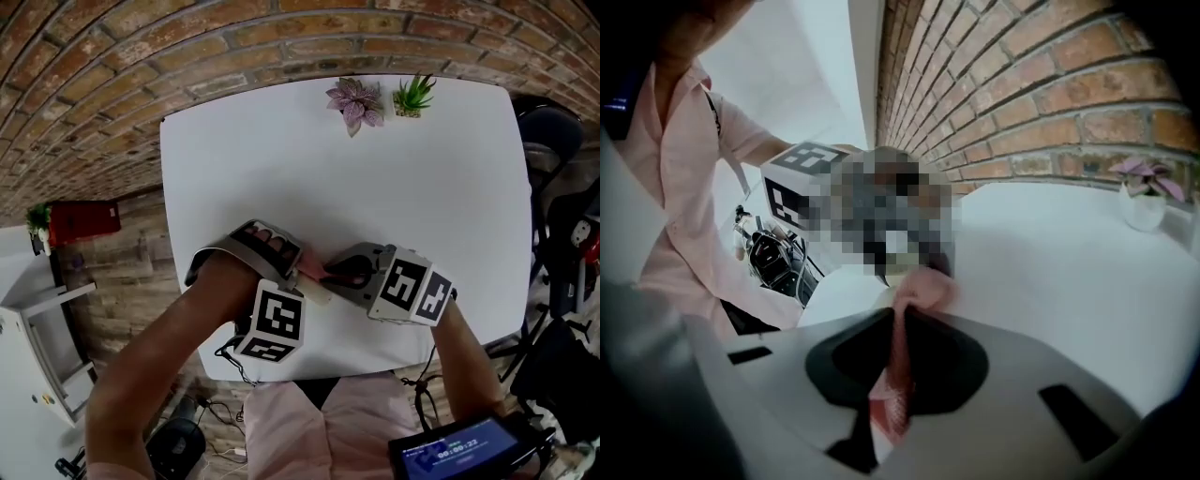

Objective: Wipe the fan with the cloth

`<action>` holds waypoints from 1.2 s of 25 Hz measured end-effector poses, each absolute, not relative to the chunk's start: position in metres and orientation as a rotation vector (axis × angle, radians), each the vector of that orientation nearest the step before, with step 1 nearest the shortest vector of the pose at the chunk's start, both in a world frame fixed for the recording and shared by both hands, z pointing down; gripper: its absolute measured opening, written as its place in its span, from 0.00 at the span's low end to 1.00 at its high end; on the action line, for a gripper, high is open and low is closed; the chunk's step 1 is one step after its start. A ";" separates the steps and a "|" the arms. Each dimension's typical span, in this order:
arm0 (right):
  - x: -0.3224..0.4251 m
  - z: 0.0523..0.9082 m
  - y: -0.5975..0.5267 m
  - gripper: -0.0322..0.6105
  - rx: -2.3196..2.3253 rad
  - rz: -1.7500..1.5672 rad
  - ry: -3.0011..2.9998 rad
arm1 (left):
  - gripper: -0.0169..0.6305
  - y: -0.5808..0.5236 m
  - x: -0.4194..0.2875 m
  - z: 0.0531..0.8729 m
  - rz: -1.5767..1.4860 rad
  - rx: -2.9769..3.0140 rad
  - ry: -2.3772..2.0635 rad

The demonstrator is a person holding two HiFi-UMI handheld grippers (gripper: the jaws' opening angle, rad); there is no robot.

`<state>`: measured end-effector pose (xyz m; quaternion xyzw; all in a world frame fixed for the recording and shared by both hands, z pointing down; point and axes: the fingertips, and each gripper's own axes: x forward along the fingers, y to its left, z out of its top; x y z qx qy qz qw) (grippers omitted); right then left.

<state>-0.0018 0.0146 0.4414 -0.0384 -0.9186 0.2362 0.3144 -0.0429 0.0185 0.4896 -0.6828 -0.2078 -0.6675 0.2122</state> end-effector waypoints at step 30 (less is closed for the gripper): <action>0.010 0.438 0.084 0.11 -0.025 0.869 -2.460 | 0.60 0.007 -0.051 0.492 -1.946 -2.087 -0.421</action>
